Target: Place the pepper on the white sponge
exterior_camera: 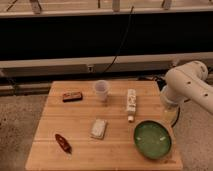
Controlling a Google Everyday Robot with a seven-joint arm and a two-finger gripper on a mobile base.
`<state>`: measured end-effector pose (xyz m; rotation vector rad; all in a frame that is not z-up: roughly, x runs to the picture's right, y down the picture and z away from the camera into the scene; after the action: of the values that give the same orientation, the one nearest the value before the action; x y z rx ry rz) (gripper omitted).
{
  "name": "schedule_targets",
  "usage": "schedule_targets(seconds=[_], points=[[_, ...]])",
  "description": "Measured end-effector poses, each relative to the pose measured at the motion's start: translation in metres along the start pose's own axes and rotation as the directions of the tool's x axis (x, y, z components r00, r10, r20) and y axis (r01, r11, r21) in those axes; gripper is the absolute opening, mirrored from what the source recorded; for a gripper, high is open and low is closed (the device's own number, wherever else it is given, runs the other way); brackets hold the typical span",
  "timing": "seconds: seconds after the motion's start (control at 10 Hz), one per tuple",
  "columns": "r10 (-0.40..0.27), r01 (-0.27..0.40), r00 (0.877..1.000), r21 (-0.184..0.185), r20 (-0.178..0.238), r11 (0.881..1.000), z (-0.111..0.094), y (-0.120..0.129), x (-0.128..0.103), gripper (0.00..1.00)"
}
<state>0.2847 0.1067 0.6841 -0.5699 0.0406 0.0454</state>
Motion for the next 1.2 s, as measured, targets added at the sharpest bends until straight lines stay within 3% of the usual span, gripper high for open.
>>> schedule_targets(seconds=[0.6, 1.0, 1.2], points=[[-0.014, 0.014, 1.000, 0.001, -0.009, 1.000, 0.000, 0.000, -0.005, 0.80], [-0.111, 0.111, 0.993, 0.005, -0.029, 0.994, -0.002, -0.002, -0.061, 0.80], [-0.146, 0.147, 0.988, 0.007, -0.041, 0.989, -0.003, -0.004, -0.072, 0.80]])
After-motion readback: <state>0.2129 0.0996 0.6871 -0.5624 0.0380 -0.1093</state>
